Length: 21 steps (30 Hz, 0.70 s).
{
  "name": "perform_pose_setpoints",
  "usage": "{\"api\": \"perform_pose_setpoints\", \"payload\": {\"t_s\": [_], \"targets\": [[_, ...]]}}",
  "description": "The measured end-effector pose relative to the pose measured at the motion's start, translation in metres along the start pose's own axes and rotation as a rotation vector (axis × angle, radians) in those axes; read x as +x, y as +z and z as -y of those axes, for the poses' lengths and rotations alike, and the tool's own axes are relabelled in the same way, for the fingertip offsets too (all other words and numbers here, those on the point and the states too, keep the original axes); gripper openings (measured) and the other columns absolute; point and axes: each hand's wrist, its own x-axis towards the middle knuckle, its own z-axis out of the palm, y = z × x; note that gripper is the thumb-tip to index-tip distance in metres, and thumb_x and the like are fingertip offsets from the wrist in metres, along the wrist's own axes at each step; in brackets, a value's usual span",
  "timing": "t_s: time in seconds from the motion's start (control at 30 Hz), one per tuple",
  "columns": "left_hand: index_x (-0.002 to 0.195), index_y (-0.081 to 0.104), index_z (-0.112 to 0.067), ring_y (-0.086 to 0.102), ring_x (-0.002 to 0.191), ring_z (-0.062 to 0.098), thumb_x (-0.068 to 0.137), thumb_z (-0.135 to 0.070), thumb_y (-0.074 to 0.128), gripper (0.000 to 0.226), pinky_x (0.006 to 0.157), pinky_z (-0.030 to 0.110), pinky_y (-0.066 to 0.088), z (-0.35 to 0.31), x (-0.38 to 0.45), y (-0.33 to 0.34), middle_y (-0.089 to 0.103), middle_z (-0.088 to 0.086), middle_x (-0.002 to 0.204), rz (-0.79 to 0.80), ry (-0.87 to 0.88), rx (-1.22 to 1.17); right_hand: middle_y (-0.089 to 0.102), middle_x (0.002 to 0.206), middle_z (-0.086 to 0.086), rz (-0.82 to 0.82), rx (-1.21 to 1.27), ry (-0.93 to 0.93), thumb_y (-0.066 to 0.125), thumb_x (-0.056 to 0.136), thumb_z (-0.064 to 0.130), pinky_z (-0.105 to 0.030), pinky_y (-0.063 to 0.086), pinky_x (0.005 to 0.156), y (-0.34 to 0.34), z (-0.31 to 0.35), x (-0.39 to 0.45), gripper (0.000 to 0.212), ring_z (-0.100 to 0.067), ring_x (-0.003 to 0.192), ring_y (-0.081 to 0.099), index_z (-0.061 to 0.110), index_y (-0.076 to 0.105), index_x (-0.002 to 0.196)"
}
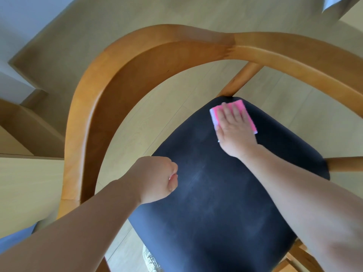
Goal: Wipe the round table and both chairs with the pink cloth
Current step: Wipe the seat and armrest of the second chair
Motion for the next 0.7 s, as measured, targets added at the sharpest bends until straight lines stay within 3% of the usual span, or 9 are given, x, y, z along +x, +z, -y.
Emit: {"api": "perform_pose_setpoints", "payload": {"t_s": [0.1, 0.23, 0.6, 0.7], "targets": [[0.067, 0.038, -0.027, 0.045, 0.059, 0.013, 0.094, -0.036, 0.036, 0.029, 0.054, 0.02, 0.031, 0.004, -0.008, 0.002, 0.046, -0.004, 0.067, 0.032, 0.002, 0.029, -0.003, 0.162, -0.005, 0.022, 0.03, -0.141, -0.002, 0.097, 0.044, -0.044, -0.006, 0.119, -0.002, 0.047, 0.002, 0.061, -0.026, 0.147, -0.009, 0.019, -0.005, 0.152], [0.068, 0.042, -0.023, 0.047, 0.061, 0.014, 0.093, -0.037, 0.035, 0.03, 0.058, 0.026, 0.039, 0.009, -0.017, 0.005, 0.049, -0.001, 0.069, 0.06, 0.001, 0.063, 0.014, 0.16, -0.003, 0.028, -0.005, -0.313, 0.014, 0.1, 0.039, -0.044, -0.008, 0.118, -0.005, 0.095, 0.007, 0.056, -0.026, 0.148, 0.002, 0.018, 0.015, 0.152], [0.074, 0.046, -0.022, 0.052, 0.067, 0.015, 0.094, -0.036, 0.035, 0.027, 0.062, 0.029, 0.044, 0.011, -0.021, 0.004, 0.052, -0.001, 0.073, 0.055, -0.021, 0.044, 0.034, 0.148, 0.002, -0.037, -0.08, -0.412, 0.011, 0.1, 0.038, -0.043, 0.005, 0.119, -0.014, 0.076, 0.017, 0.051, -0.024, 0.142, 0.021, 0.02, 0.028, 0.145], [0.072, 0.044, -0.024, 0.052, 0.066, 0.015, 0.095, -0.035, 0.036, 0.027, 0.063, 0.027, 0.045, 0.013, -0.022, 0.003, 0.05, -0.002, 0.07, 0.045, -0.019, 0.011, 0.047, 0.135, -0.005, -0.085, -0.077, -0.296, 0.04, 0.094, 0.034, -0.045, 0.013, 0.118, -0.018, 0.056, 0.032, 0.046, -0.029, 0.131, 0.037, 0.019, 0.036, 0.137]]}}
